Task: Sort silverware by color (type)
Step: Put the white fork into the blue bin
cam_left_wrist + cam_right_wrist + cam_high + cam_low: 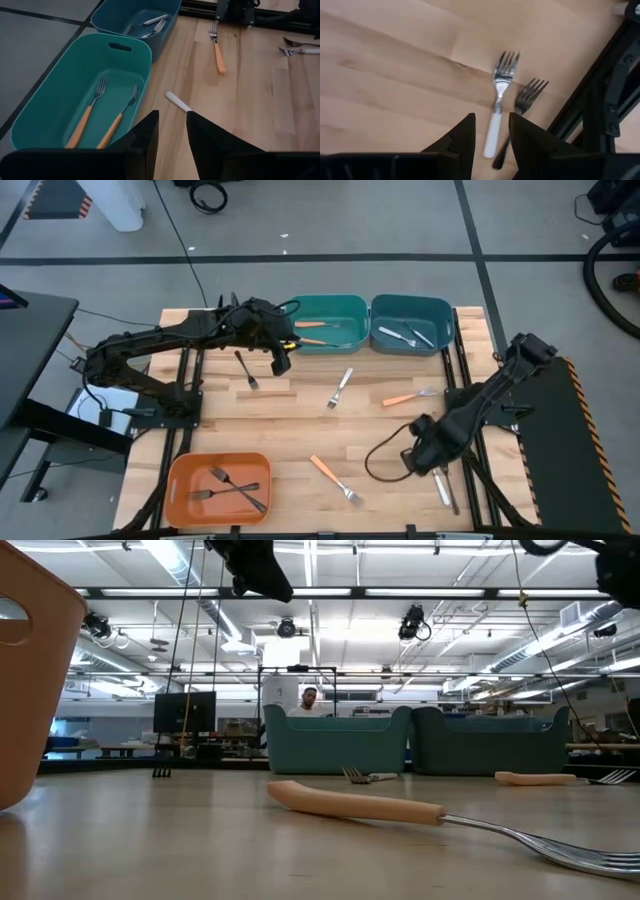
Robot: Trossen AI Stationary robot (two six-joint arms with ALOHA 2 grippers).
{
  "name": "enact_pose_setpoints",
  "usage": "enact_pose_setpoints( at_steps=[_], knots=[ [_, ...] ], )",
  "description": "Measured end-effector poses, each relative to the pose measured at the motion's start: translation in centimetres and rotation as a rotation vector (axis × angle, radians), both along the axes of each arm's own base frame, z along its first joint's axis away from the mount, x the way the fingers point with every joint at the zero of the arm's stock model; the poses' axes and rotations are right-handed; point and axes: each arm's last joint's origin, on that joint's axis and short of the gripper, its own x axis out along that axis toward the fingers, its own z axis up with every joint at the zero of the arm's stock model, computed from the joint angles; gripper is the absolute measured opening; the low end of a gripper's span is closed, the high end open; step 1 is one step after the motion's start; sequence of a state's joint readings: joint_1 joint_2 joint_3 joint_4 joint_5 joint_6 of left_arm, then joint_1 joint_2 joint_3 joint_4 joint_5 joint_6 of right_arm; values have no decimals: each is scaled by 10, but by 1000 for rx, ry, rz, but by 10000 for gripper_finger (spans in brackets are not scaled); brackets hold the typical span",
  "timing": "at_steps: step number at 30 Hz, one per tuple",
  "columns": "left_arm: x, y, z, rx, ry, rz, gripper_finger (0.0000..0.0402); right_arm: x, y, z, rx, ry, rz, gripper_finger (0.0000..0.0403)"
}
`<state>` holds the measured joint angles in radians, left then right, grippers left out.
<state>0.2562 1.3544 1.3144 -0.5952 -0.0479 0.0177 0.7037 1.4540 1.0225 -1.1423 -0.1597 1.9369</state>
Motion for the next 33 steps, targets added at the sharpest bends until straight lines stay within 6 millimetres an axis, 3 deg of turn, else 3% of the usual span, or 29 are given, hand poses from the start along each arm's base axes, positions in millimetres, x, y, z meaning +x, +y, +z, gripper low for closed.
enact_pose_setpoints(
  at_steps=[7,16,33],
  knots=[
    [-1,-1,-1,-3,15,-4,110,4,29,-26,5,21,49,125],
    [-1,-1,-2,-2,24,-6,110,-10,47,-45,-27,47,-68,125],
    [-1,-1,-2,-11,21,1,110,-29,35,-87,-19,43,-99,125]
  ],
)
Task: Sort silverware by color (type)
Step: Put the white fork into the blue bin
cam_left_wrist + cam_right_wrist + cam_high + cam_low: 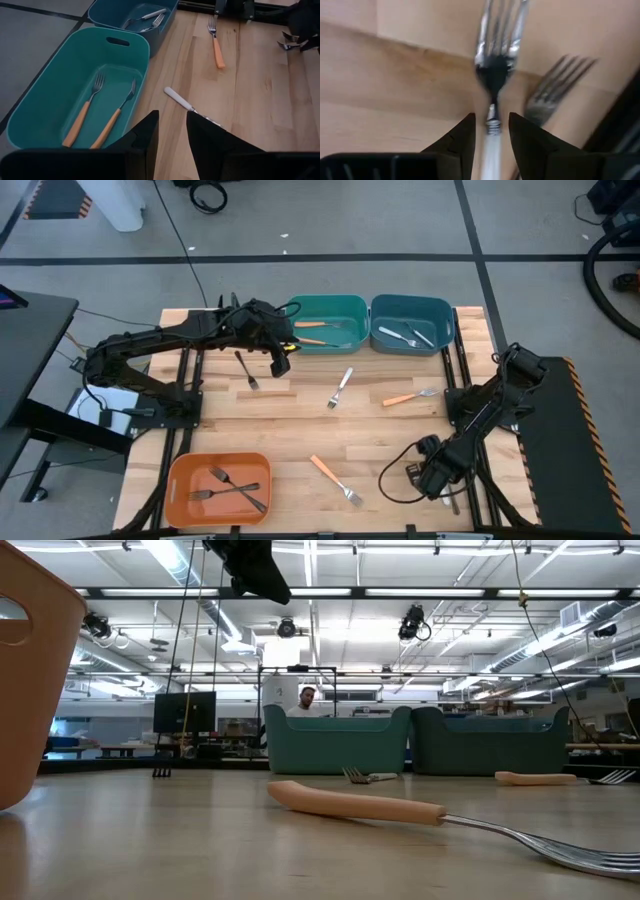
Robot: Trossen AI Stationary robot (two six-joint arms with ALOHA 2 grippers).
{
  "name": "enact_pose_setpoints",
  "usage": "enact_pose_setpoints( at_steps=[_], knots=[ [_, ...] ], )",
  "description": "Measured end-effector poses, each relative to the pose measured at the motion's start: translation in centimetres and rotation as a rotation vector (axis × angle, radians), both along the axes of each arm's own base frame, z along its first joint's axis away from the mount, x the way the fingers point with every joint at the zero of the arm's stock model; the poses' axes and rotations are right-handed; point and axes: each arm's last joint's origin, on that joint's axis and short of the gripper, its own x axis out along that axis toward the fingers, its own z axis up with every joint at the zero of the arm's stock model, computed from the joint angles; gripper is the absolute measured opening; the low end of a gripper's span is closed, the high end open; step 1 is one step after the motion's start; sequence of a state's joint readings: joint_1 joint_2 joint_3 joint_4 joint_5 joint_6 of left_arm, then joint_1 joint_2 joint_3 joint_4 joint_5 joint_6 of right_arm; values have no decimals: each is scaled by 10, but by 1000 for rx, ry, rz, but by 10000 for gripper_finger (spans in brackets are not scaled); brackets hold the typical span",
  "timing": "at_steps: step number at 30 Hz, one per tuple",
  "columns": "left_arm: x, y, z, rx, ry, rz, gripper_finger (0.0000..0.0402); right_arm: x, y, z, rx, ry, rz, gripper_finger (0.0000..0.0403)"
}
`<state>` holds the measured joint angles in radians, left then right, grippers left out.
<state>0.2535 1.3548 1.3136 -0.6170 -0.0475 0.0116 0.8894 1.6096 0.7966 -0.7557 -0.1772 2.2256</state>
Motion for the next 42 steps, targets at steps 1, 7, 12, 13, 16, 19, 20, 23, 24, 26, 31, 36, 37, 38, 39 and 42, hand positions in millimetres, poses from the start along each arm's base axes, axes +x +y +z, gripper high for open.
enact_pose_setpoints(
  at_steps=[1,7,12,13,16,19,20,23,24,26,31,36,37,38,39,42],
  knots=[
    [0,0,0,0,0,0,110,0,0,-2,14,-11,0,125],
    [0,0,0,0,-1,0,110,-2,-2,-7,43,-2,-4,122],
    [0,0,0,1,-3,1,110,-4,-4,-10,46,10,-6,98],
    [0,0,0,1,-4,1,110,-4,-4,-11,47,9,-8,89],
    [0,0,0,1,-4,1,110,-3,-5,-11,53,10,-15,51],
    [0,0,0,1,-3,0,110,-2,-5,-11,67,14,-22,26],
    [0,0,0,1,-3,0,110,-1,-5,-12,71,11,-23,26],
    [0,0,0,1,-3,0,110,3,-6,-10,104,-18,-35,26],
    [0,0,0,1,-3,0,110,5,-6,-7,116,-39,-40,26],
    [0,0,0,2,-4,0,110,14,-4,2,124,-138,-50,26],
    [1,1,1,6,-19,0,110,31,-6,32,64,-377,-114,5],
    [2,1,2,8,-27,0,110,51,-25,58,-57,-587,-181,2],
    [2,1,2,8,-26,0,110,53,-30,59,-66,-580,-176,2],
    [2,1,2,8,-26,0,110,54,-34,60,-59,-561,-166,2],
    [2,1,2,8,-26,0,110,54,-38,61,-45,-530,-157,2],
    [1,1,2,9,-25,0,110,53,-43,63,4,-458,-126,4]
  ],
)
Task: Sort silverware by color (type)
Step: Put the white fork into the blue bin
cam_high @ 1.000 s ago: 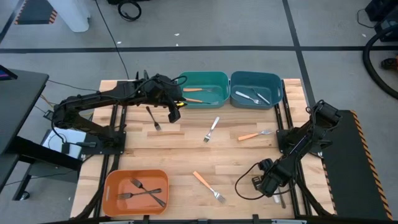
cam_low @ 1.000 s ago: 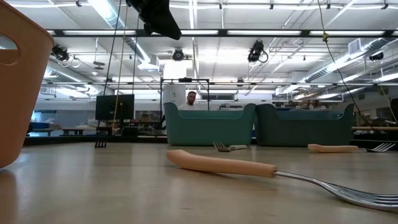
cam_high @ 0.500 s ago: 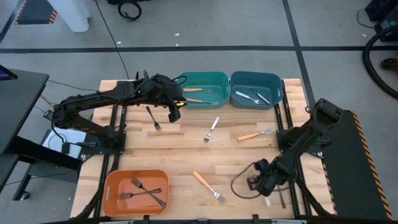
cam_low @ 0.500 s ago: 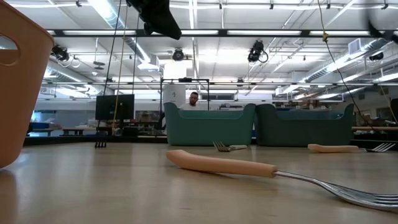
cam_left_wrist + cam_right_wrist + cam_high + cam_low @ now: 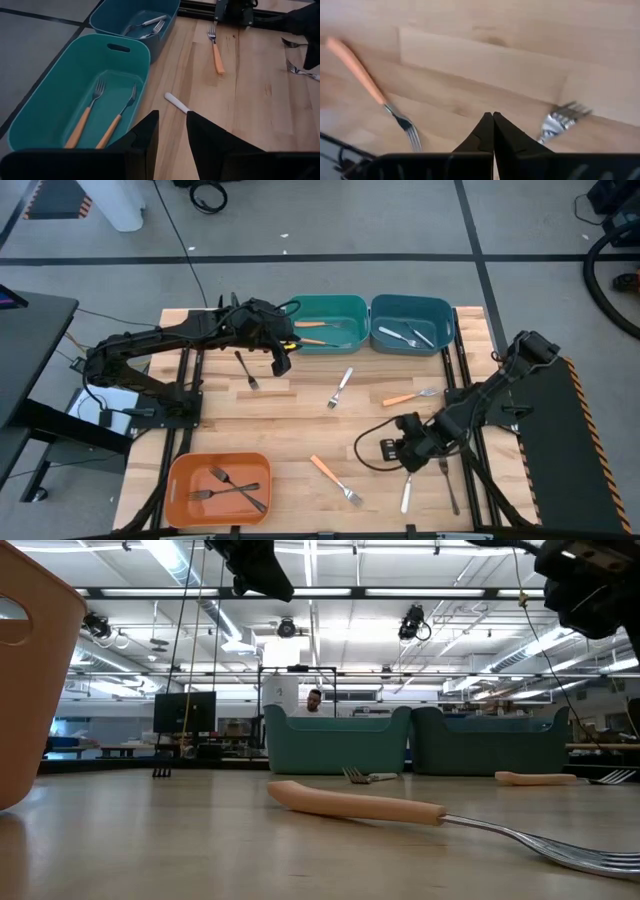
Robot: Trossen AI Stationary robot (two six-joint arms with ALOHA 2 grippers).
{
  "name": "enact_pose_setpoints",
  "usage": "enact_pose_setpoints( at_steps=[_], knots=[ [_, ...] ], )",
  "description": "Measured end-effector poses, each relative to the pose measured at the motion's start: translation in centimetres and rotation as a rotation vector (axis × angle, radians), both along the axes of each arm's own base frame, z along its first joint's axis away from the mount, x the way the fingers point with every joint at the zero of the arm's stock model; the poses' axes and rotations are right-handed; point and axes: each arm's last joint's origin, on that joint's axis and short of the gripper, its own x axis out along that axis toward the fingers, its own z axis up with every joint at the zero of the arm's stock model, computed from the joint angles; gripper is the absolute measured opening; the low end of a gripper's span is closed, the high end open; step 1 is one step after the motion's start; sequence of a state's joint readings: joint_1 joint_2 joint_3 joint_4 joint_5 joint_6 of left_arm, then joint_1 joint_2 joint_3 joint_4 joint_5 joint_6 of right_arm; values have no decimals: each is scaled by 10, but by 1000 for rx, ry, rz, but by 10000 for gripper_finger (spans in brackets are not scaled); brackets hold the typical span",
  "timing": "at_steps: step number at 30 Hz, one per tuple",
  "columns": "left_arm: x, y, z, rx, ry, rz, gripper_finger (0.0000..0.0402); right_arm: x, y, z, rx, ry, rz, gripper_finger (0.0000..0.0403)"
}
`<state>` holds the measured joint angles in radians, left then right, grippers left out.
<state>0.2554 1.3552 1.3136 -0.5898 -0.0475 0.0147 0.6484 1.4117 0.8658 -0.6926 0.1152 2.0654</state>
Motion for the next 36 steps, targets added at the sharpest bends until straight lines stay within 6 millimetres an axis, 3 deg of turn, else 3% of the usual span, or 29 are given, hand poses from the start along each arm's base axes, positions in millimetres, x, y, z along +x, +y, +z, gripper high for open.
enact_pose_setpoints(
  at_steps=[8,14,18,23,29,36],
  knots=[
    [0,0,0,0,2,1,110,-6,17,-3,195,121,89,17],
    [-1,0,-1,1,9,-2,110,-4,33,-25,202,200,79,31],
    [-1,0,-1,4,11,-4,110,0,39,-43,233,297,51,56],
    [0,0,-1,19,14,-15,110,8,48,-55,290,300,1,92],
    [0,0,0,23,13,-18,110,7,48,-64,254,342,-81,125],
    [0,0,0,25,13,-19,110,8,46,-74,227,396,-101,134]
  ],
)
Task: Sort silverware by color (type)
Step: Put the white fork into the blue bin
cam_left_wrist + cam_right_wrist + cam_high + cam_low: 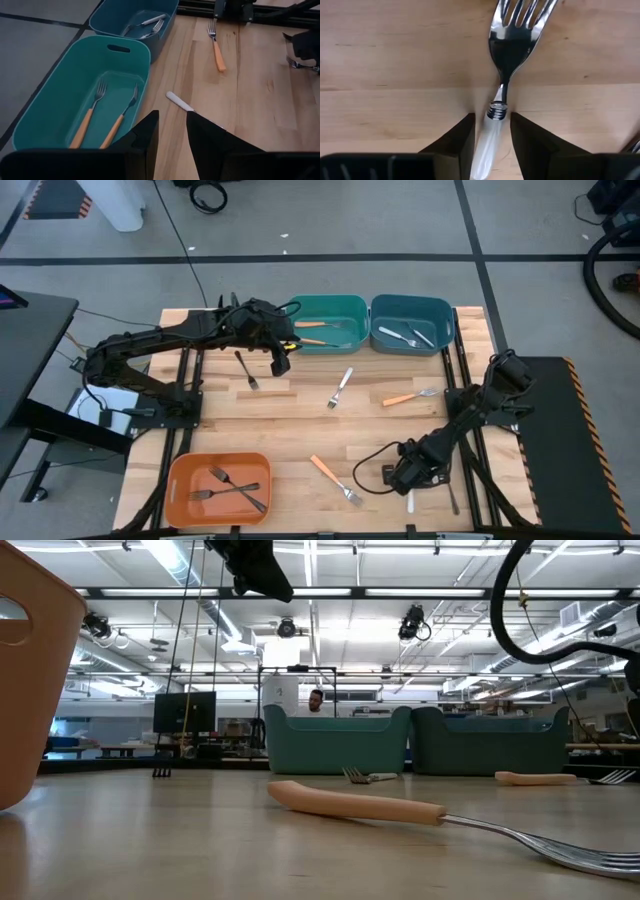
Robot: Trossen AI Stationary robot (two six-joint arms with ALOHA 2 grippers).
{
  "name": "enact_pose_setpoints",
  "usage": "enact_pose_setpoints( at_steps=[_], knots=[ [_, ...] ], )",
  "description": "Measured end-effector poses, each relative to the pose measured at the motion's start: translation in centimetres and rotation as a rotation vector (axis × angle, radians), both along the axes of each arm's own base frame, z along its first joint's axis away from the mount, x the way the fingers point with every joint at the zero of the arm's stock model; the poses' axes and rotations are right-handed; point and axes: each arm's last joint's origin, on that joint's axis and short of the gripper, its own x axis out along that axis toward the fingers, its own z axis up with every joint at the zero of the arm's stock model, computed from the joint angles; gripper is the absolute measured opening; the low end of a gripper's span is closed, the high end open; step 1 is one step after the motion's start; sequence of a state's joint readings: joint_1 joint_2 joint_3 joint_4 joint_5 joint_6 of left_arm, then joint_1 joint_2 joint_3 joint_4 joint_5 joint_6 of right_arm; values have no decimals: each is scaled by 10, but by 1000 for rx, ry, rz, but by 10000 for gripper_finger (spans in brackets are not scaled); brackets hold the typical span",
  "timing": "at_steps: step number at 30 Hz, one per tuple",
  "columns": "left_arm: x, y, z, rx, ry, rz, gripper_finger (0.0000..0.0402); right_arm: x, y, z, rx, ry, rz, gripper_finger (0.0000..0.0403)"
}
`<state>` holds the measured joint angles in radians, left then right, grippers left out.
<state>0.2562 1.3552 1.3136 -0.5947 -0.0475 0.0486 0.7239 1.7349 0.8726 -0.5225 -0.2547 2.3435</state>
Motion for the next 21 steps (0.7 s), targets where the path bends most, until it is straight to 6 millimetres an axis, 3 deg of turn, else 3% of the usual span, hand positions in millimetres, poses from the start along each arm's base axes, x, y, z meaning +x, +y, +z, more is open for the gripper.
enact_pose_setpoints(
  at_steps=[7,13,21],
  knots=[
    [0,0,0,0,0,0,110,0,-2,-8,-46,32,28,117],
    [0,0,0,0,0,0,110,0,-3,-8,-58,23,73,44],
    [0,0,0,0,0,0,110,-3,-6,1,-61,-40,108,44]
  ],
)
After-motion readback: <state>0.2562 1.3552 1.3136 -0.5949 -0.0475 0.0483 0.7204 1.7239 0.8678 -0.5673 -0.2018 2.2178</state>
